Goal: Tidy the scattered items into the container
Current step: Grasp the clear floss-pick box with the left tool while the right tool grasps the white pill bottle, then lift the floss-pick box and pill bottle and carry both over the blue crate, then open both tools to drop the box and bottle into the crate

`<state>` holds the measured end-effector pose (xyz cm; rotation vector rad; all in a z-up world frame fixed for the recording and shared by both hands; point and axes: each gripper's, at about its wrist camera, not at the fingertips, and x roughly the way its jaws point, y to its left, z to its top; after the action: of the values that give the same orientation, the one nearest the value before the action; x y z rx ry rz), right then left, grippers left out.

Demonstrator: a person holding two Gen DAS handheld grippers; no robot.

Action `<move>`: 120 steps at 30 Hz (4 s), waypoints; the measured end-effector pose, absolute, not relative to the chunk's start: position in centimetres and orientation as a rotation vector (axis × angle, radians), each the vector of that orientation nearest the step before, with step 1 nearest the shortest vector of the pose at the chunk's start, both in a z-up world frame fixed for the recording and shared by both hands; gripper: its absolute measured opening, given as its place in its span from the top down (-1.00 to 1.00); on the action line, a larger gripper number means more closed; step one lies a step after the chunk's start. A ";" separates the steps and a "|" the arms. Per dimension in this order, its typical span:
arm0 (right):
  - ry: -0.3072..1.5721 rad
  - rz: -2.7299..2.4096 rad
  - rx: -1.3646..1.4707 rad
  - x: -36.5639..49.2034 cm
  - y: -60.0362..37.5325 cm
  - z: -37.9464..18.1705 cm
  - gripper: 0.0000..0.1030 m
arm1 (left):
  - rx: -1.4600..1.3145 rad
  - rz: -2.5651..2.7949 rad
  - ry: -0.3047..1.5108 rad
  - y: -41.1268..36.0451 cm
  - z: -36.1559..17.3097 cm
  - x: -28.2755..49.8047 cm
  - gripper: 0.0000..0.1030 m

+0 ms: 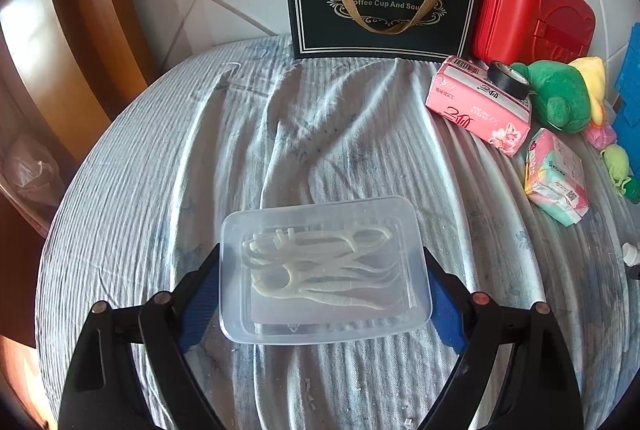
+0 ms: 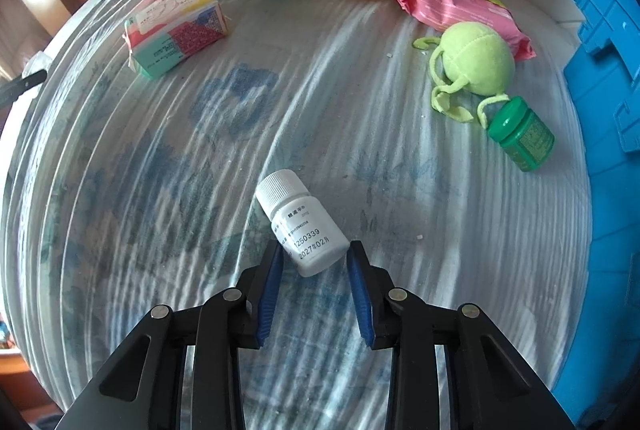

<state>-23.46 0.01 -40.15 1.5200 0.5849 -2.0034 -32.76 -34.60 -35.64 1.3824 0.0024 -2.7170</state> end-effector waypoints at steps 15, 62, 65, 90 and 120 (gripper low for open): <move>0.517 -2.046 1.460 -20.8 2.0 -36.2 0.41 | 1.326 -2.753 0.042 -33.2 -32.4 -29.2 -0.73; 0.319 -2.088 1.131 -14.2 13.1 -17.7 0.59 | 1.112 -2.840 -0.071 -15.4 -14.2 -19.9 -0.73; 0.301 -2.102 1.078 -14.0 14.2 -15.3 0.59 | 1.087 -2.860 -0.082 -13.8 -12.5 -19.9 -0.73; 0.165 -2.272 0.780 -16.3 30.0 -1.5 0.59 | 0.928 -3.113 -0.263 6.0 -2.2 -21.7 -0.73; -0.003 -2.367 0.845 -25.2 47.0 -2.8 0.94 | 0.905 -3.420 -0.577 33.6 3.0 -28.4 -0.73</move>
<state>-25.22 47.00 -2.83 0.8445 -0.0026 -2.3674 -28.36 33.56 3.03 0.9054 -0.5770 -3.4202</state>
